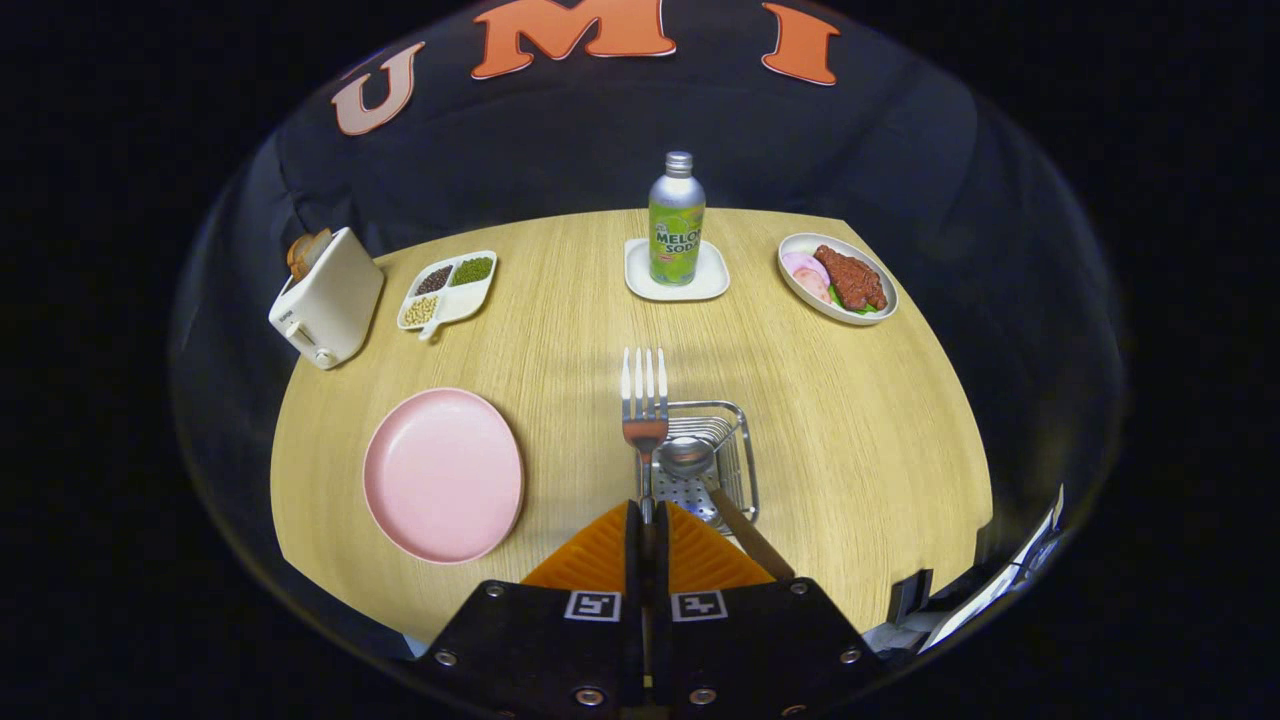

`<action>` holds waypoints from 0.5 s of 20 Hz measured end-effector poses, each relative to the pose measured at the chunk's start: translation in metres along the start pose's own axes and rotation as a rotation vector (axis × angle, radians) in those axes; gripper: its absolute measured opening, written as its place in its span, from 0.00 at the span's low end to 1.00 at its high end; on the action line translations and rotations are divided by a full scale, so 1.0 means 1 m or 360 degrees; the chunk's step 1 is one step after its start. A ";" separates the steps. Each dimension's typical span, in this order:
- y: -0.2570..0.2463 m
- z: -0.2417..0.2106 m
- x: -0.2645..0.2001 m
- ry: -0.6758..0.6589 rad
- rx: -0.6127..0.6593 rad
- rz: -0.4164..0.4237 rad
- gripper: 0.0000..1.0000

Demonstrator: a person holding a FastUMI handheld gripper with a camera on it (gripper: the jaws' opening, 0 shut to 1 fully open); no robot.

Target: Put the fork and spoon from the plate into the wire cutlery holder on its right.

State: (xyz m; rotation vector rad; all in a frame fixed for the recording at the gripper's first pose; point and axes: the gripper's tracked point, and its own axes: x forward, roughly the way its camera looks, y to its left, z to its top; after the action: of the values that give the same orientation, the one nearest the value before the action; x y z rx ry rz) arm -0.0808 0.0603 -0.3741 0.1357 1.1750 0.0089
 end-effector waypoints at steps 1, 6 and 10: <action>-0.004 -0.001 -0.001 0.0011 -0.0013 -0.0006 0.04; -0.012 -0.011 -0.006 0.0140 -0.0077 0.0071 0.04; -0.025 -0.019 -0.006 0.0273 -0.0155 0.0049 0.04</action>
State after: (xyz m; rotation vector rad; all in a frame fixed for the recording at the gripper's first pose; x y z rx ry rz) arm -0.1023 0.0372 -0.3786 0.0677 1.3410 0.1068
